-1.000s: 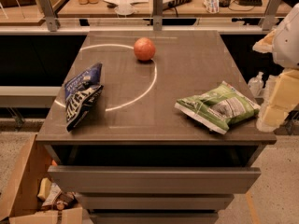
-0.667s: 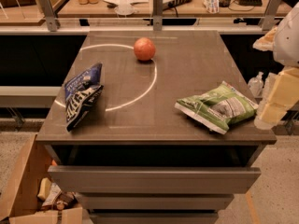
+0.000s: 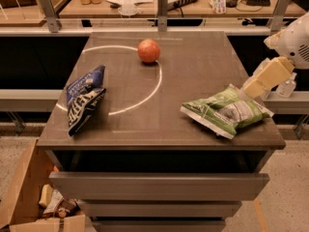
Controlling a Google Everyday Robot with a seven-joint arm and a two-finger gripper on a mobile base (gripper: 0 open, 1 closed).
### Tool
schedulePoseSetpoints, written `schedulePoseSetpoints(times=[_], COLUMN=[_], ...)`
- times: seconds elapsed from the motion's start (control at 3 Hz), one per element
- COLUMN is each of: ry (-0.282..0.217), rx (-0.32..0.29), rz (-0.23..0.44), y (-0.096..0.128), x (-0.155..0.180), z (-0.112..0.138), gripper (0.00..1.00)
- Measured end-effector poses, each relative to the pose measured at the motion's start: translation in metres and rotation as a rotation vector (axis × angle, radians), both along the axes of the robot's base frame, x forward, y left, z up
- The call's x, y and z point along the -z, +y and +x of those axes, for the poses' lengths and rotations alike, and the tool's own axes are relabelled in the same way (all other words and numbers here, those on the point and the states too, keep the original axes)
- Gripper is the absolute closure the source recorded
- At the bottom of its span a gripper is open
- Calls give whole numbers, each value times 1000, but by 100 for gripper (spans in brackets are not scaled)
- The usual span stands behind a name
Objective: Move apple near blue chip bag
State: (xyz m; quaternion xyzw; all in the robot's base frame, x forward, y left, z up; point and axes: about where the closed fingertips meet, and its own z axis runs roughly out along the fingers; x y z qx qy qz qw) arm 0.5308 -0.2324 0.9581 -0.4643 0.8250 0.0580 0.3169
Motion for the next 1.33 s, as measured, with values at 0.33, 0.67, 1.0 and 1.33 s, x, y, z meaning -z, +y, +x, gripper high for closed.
schedulePoseSetpoints(times=[0.33, 0.67, 1.0, 1.33], ry=[-86, -145, -148, -187], rx=[35, 28, 26, -8], rz=[142, 230, 235, 320], y=[8, 30, 32, 65], x=[7, 16, 16, 16], z=[57, 109, 110, 135], gripper=[0, 0, 0, 0])
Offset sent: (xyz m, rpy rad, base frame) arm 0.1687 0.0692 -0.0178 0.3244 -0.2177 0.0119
